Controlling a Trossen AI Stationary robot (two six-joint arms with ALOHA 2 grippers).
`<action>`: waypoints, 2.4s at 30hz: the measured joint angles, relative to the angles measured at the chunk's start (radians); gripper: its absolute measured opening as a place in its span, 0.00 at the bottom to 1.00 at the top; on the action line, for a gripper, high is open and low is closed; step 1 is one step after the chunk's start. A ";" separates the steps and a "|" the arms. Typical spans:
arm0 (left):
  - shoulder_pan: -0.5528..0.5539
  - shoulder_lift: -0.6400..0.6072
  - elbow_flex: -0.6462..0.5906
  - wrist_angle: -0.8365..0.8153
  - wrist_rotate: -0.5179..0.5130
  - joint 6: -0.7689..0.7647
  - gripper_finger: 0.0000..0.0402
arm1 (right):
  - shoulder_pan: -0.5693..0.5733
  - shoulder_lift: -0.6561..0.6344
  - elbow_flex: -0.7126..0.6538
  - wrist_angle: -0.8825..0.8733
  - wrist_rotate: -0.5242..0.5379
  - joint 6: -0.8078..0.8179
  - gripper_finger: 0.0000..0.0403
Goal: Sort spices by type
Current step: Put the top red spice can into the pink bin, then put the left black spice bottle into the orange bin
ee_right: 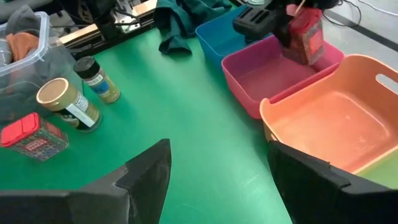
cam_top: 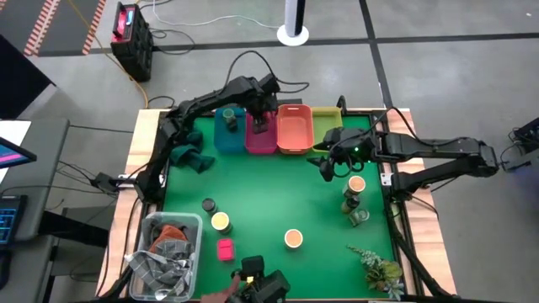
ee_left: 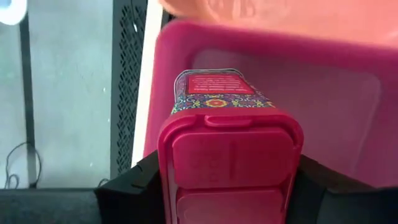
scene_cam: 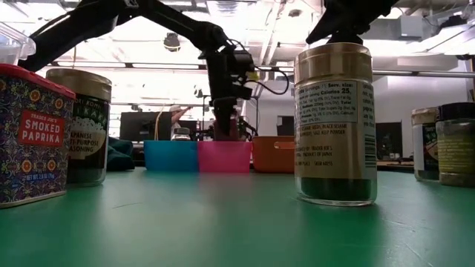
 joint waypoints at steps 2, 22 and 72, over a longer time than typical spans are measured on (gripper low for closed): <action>0.000 -0.002 -0.017 0.011 0.003 -0.009 0.51 | 0.000 0.000 0.000 0.000 -0.001 -0.008 0.72; -0.017 -0.002 -0.105 0.033 0.013 0.022 0.63 | -0.016 0.000 0.000 0.002 -0.001 -0.005 0.72; -0.515 -0.784 -0.731 -0.313 0.200 -1.354 0.67 | 0.101 -0.106 0.000 -0.117 0.000 -0.071 0.72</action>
